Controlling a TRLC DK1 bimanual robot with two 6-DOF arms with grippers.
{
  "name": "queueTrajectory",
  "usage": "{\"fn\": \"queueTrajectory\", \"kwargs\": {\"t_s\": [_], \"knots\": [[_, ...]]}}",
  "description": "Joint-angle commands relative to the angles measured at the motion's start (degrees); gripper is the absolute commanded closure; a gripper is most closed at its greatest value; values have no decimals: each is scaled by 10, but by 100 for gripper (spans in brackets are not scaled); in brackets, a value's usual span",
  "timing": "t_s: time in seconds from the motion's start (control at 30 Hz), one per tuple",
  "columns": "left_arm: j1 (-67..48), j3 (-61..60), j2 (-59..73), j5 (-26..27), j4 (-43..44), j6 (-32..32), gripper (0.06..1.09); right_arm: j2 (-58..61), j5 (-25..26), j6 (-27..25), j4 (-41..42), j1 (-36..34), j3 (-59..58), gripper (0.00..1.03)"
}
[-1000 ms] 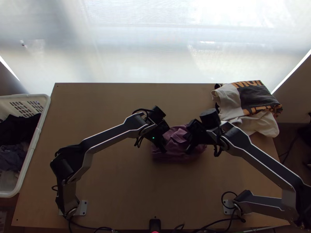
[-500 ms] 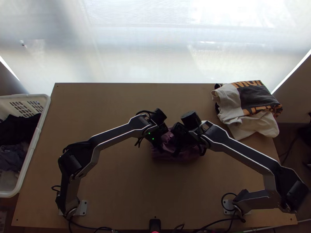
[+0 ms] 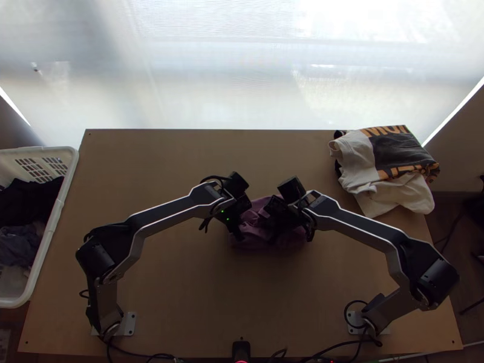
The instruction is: Fold the t-shirt
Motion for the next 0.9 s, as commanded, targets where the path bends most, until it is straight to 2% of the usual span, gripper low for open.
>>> {"fn": "queueTrajectory", "kwargs": {"t_s": [0.0, 0.23, 0.47, 0.53, 0.6, 0.67, 0.7, 0.73, 0.8, 0.83, 0.87], "knots": [[3, -26, -10, -9, 10, 10, 105, 19, -1, -31, 13, -36, -14, 100], [3, -28, -9, -14, 13, 22, 105, -39, -1, -89, -12, -161, -40, 100], [-1, -30, -1, -22, 18, 30, 105, -89, -1, -204, -67, -324, -45, 100], [-3, -29, 0, -24, 22, 30, 105, -93, -1, -227, -84, -356, -43, 100], [-3, -24, -4, -24, 22, 29, 105, -106, -1, -230, -92, -370, -43, 100], [-3, -19, -20, -23, 18, 22, 104, -135, -1, -219, -109, -364, -46, 87], [-3, -18, -31, -23, 14, 17, 100, -154, -1, -216, -120, -354, -48, 83], [-4, -15, -42, -23, 7, 17, 84, -175, -1, -212, -127, -342, -51, 79], [-3, -10, -68, -23, -3, 16, 31, -211, 7, -193, -137, -315, -54, 66], [1, -8, -82, -23, -8, 16, 16, -224, 16, -183, -143, -300, -54, 60], [5, -6, -95, -23, -10, 14, 10, -234, 22, -174, -149, -285, -54, 54]]}}
